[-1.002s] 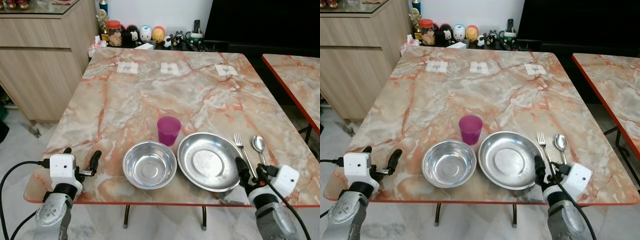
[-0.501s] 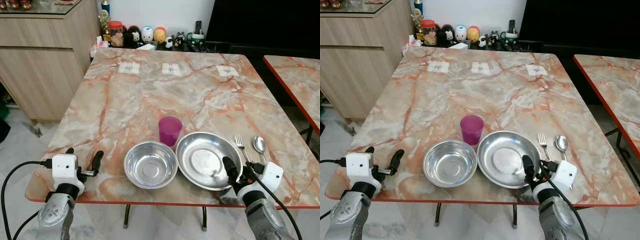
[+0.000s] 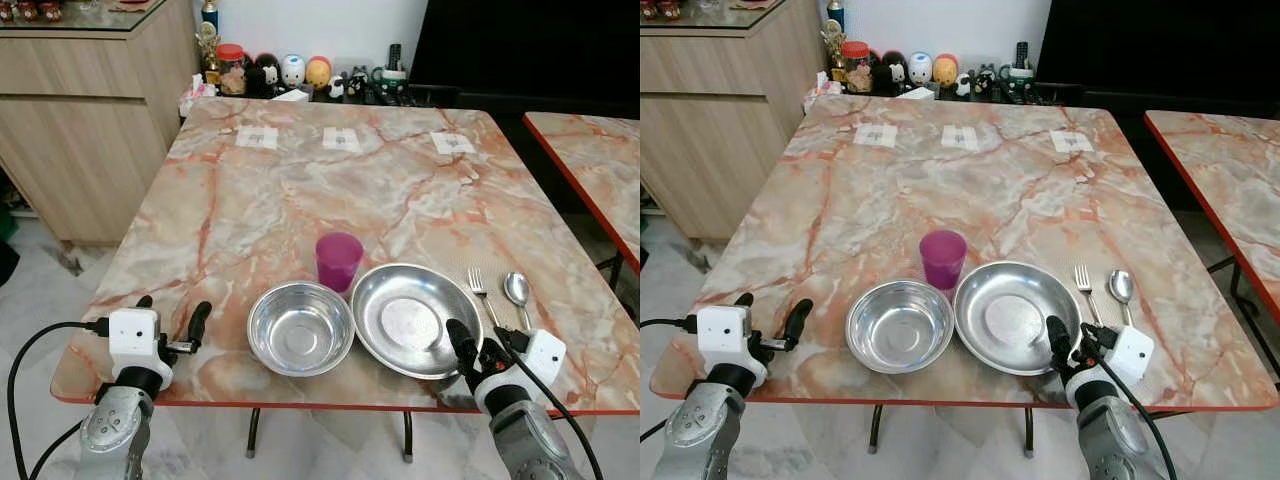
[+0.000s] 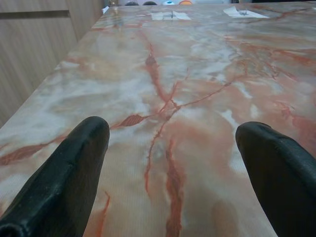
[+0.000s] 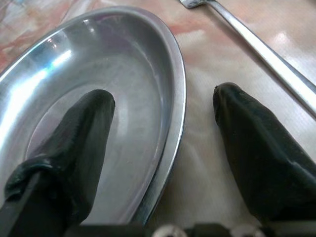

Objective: Setting the table

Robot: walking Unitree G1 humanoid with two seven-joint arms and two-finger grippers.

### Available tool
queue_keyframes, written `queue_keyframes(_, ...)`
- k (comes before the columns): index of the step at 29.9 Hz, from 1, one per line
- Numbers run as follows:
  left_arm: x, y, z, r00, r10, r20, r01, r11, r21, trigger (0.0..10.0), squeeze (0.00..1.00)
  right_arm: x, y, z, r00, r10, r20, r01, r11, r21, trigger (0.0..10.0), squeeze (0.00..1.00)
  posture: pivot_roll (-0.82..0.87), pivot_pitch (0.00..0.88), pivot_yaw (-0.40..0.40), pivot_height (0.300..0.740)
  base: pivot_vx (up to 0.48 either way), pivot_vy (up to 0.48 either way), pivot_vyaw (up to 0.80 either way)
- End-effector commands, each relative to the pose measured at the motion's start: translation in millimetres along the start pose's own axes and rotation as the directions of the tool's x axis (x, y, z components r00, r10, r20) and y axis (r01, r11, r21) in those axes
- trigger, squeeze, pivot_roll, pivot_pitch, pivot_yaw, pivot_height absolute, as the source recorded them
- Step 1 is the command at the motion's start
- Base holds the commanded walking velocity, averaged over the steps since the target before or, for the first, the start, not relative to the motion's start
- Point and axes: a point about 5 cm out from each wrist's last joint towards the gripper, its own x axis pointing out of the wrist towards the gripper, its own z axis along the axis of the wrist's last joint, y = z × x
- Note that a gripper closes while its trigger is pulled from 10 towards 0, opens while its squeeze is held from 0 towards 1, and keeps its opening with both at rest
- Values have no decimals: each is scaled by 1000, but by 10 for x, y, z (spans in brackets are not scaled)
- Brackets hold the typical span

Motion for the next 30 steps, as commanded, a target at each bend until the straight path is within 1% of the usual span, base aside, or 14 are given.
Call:
queue_keyframes(1,-8,-24,15,1000,-2,12,1,1000,5,10000,0,21,15,-72,999,3,-39,-2,1000,7,6627,0,87,61,-80,740,0,0,0)
queue_keyframes(2,-11,-26,14,1000,0,12,0,1000,4,10000,0,32,26,-81,999,4,-47,-4,1000,7,10000,0,88,62,-81,740,0,0,0)
queue_keyframes(5,-14,-29,14,1000,3,13,-3,1000,2,10000,0,43,31,-105,998,3,-68,-3,1000,1,10000,0,87,66,-82,740,0,0,0)
queue_keyframes(7,-13,-33,14,1000,5,13,-5,1000,0,10000,0,52,27,-120,997,1,-77,-1,1000,3,4667,0,89,67,-84,740,0,0,0)
queue_keyframes(8,-13,-33,14,1000,5,13,-5,1000,0,10000,0,52,27,-120,997,1,-77,-1,1000,3,4667,0,89,67,-84,740,0,0,0)
queue_keyframes(9,-14,-33,15,1000,6,14,-6,1000,-1,10000,0,56,26,-123,997,1,-78,-1,1000,3,2863,0,89,67,-84,740,0,0,0)
queue_keyframes(10,-12,-34,15,1000,7,14,-7,1000,-2,10000,0,61,27,-122,997,2,-79,-2,1000,4,3020,0,89,71,-84,740,0,0,0)
queue_keyframes(13,-10,-37,16,1000,10,14,-10,1000,-3,10000,0,78,47,-120,997,13,-81,-13,1000,1,3020,0,90,73,-85,740,0,0,0)
queue_keyframes(14,-9,-39,16,1000,10,15,-10,1000,-4,10000,0,85,59,-119,996,18,-83,-18,1000,1,2549,0,92,73,-85,740,0,0,0)
queue_keyframes(15,-10,-41,15,1000,11,14,-11,1000,-5,10000,0,93,69,-120,996,22,-85,-21,1000,2,0,0,92,73,-85,740,0,0,0)
queue_keyframes(27,-19,-56,1,1000,17,6,-17,1000,-7,10000,0,138,143,-130,993,58,-99,-59,998,-7,0,0,93,80,-89,740,0,0,0)
queue_keyframes(30,-22,-61,0,1000,13,6,-13,1000,-3,10000,0,154,167,-110,995,58,-79,-60,998,-23,0,0,94,83,-90,740,0,0,0)
